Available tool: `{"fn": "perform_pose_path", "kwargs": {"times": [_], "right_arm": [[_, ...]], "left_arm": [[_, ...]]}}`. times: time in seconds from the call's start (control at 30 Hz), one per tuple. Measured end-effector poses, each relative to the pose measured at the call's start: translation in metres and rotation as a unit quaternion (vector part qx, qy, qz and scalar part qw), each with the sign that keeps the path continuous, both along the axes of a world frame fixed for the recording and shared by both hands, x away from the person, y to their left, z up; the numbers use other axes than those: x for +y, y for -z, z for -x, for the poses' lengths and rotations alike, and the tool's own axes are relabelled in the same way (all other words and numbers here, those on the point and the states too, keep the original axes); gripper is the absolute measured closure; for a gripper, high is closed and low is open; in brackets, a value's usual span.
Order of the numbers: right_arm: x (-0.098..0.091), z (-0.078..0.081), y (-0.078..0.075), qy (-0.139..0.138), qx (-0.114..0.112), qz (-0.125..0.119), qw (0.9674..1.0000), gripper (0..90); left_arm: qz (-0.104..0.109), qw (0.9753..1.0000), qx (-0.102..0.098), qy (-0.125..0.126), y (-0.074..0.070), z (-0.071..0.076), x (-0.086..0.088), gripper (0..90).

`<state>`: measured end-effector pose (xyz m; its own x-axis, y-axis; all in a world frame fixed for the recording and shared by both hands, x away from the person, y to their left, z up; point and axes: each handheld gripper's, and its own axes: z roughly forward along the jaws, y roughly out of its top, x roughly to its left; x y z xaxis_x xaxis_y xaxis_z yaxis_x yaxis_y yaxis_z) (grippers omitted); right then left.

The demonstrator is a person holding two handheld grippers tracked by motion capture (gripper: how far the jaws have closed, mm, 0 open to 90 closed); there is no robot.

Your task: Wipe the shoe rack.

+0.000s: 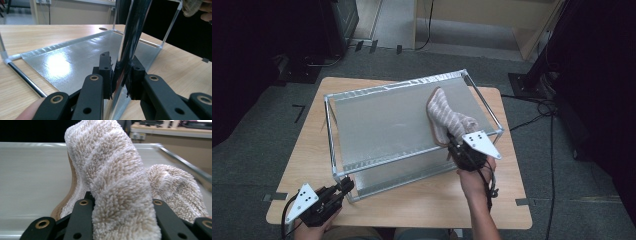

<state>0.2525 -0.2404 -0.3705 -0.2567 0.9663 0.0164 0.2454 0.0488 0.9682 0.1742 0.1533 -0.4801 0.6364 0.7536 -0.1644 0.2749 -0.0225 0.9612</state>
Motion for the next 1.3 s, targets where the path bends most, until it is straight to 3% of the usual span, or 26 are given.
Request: {"fn": "perform_pose_path", "kwargs": {"times": [0.27,0.37,0.43,0.6,0.9,1.07,1.13,1.3], "right_arm": [[0.051,0.016,0.004,-0.056,-0.016,0.009,0.9983,69.5],[0.067,0.025,0.009,-0.061,-0.035,-0.002,0.9976,69.6],[0.079,0.03,0.01,-0.071,-0.043,0.006,0.9965,69.6],[0.104,0.04,0.008,-0.115,-0.039,0.004,0.9926,69.5],[0.128,0.058,0.009,-0.168,-0.047,0.005,0.9847,68.8],[0.145,0.069,0.01,-0.214,-0.047,-0.012,0.9756,67.9],[0.149,0.073,0.01,-0.219,-0.051,-0.011,0.9744,68.0],[0.145,0.072,0.01,-0.232,-0.052,-0.014,0.9712,69.3]], "left_arm": [[0.0,1.0,0.001,0.001,0.001,0.007,-0.019,78.3],[0.003,0.9999,0.008,-0.012,0.0,0.01,-0.027,78.2],[0.004,0.9997,0.011,-0.02,-0.001,0.011,-0.031,78.0],[-0.004,0.9998,0.013,-0.011,-0.001,0.013,-0.043,78.2],[-0.019,0.9998,0.002,-0.001,-0.001,0.017,-0.049,78.9],[-0.012,0.9999,0.004,0.003,0.0,0.016,-0.048,78.6],[-0.01,0.9999,0.003,0.004,0.0,0.016,-0.05,78.5],[-0.037,0.9992,-0.009,0.006,-0.001,0.016,-0.052,79.6]]}}
